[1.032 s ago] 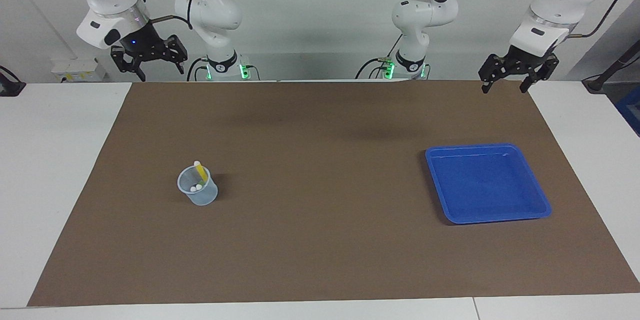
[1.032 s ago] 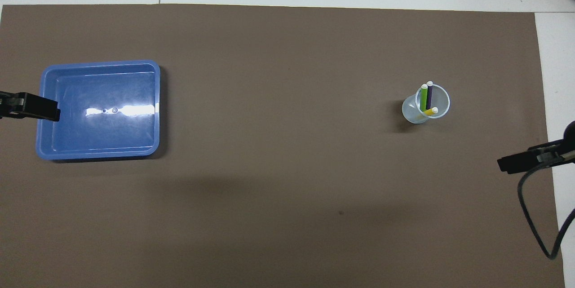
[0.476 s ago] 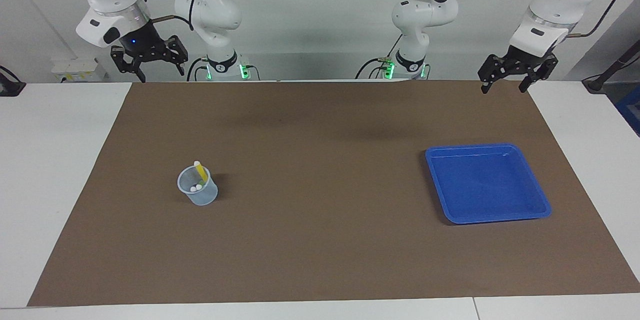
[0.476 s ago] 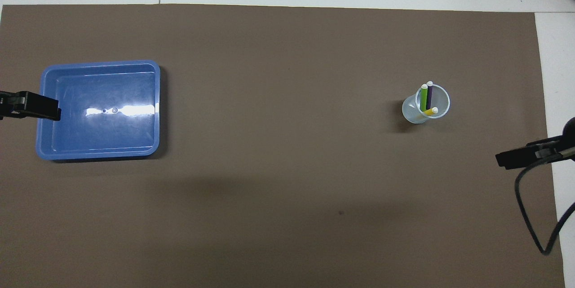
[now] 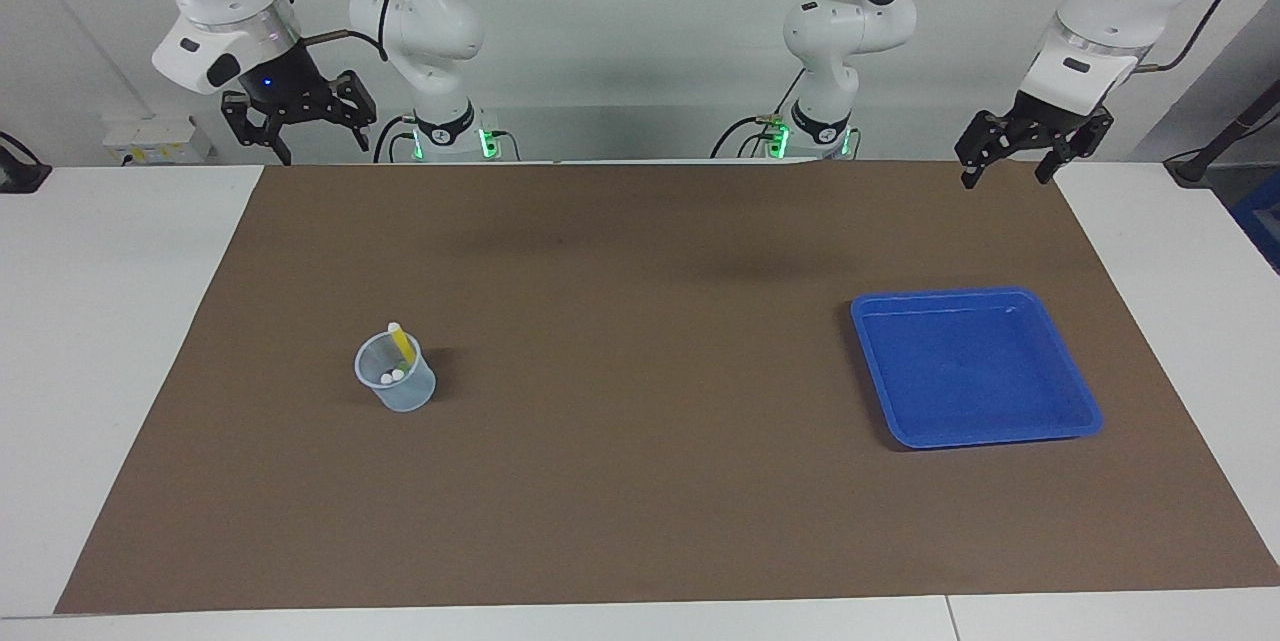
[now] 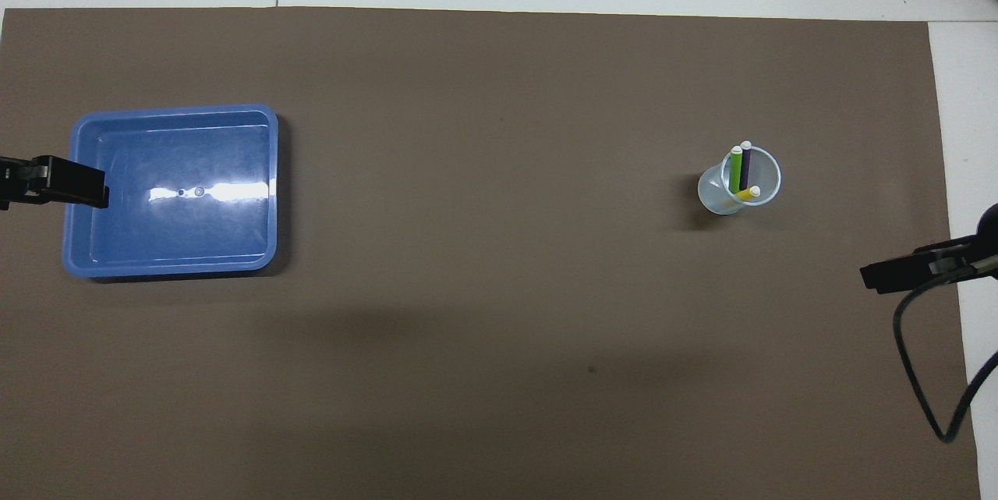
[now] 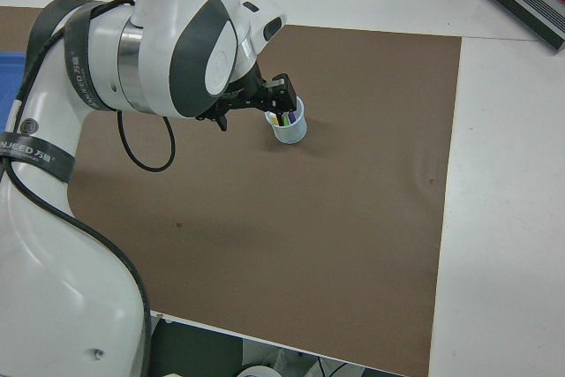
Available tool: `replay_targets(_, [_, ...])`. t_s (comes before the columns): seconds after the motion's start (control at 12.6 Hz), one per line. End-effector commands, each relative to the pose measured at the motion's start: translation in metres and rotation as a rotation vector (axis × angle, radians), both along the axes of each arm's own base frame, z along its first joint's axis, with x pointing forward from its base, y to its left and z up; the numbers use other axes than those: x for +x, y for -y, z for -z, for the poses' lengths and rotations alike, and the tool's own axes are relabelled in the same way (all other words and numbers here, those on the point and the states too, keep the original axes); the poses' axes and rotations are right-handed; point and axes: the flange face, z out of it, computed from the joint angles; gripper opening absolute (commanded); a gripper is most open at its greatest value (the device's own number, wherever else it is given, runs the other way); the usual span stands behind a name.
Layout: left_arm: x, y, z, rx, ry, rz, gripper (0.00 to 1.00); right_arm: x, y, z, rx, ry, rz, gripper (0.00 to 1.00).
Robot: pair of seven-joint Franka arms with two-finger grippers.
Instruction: Transfer and insert pens with both arms
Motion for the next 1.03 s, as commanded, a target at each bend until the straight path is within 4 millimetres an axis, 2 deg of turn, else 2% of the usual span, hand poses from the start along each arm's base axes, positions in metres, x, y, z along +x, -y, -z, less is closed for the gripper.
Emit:
replay_targets(0.0, [-0.0100, 0.0016, -0.0033, 0.016, -0.011, -0.013, 1.00, -0.0037, -0.0060, -0.0003, 0.011, 0.020, 0.019, 1.00])
replay_targets(0.32, [-0.0097, -0.0041, -0.0033, 0.016, -0.011, -0.023, 1.00, -0.0037, -0.0044, -0.0003, 0.012, 0.020, 0.022, 1.00])
replay_targets(0.95, [-0.0098, -0.0025, -0.0026, 0.016, -0.012, -0.020, 1.00, -0.0066, -0.0025, -0.0086, 0.012, 0.034, 0.023, 1.00])
